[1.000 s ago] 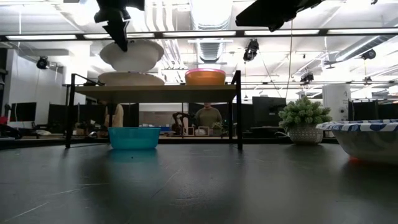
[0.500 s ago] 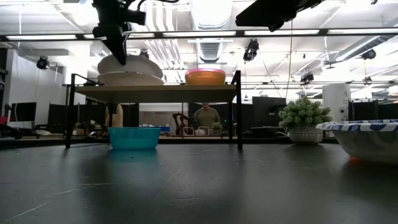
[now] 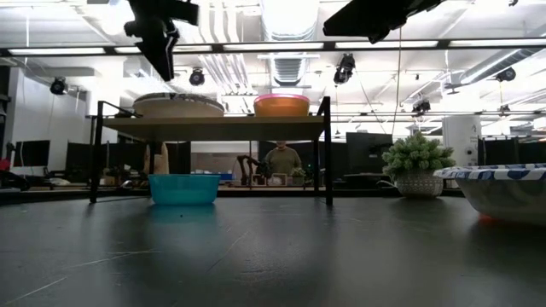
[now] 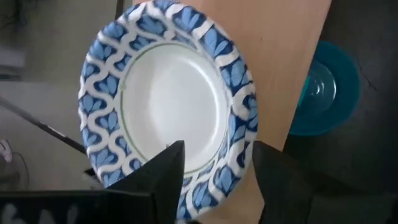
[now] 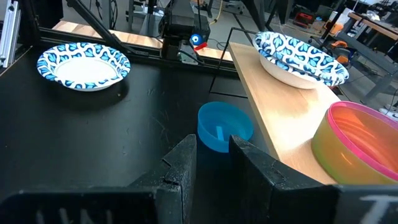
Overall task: Place and stack bowls onto a shelf
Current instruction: Stack the white bowl on top of the other white bowl on the shelf
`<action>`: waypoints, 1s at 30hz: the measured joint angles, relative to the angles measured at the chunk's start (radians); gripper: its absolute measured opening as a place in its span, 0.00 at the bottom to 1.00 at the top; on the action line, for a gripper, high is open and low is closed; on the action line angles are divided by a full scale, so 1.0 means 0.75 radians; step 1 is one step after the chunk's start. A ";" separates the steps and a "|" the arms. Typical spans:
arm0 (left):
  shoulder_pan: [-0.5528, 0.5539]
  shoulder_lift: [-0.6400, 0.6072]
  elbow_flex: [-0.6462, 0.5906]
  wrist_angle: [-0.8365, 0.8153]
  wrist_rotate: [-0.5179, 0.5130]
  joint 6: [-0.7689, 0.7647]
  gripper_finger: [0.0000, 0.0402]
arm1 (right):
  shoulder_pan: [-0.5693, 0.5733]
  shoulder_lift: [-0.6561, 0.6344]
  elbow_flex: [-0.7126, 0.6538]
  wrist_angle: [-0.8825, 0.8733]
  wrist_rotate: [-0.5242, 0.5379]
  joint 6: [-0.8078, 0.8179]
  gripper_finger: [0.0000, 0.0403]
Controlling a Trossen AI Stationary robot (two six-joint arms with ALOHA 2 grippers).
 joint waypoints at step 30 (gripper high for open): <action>-0.999 -0.348 -0.718 1.213 0.031 -0.572 0.36 | 0.029 0.064 -0.044 0.026 -0.040 0.252 0.21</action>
